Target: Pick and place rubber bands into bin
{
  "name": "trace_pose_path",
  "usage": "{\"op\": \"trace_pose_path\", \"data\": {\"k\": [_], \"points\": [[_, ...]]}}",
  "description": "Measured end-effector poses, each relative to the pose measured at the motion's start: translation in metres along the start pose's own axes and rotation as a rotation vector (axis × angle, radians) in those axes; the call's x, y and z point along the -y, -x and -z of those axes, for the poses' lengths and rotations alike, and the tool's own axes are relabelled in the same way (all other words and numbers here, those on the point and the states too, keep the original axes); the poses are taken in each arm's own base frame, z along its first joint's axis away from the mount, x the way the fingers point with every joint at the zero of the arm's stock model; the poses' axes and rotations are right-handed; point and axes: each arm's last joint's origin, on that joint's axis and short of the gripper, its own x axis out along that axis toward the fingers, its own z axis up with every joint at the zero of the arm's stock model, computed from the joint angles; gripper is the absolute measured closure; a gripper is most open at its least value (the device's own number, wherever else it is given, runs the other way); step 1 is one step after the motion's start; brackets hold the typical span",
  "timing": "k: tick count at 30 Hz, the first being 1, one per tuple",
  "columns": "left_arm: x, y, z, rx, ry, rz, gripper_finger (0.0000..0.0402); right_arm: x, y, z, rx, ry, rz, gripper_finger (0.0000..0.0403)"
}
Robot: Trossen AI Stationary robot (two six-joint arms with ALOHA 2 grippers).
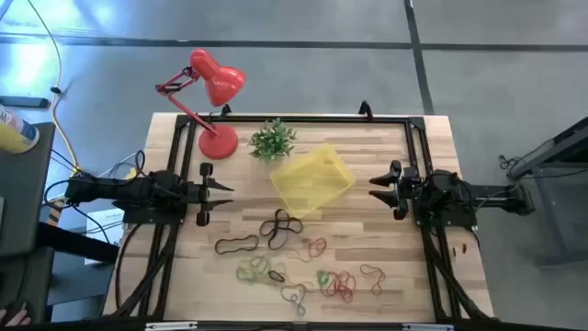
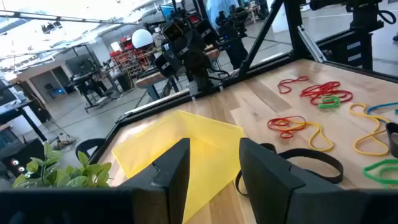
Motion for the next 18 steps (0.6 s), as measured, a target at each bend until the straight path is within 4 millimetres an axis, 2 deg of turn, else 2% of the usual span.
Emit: {"op": "trace_pose_path", "data": {"k": [18], "points": [[0.0000, 0.0000, 0.0000, 0.000, 0.000, 0.000, 0.0273, 0.0000, 0.0000, 0.0000, 0.000, 0.000, -0.001, 0.0207]]}}
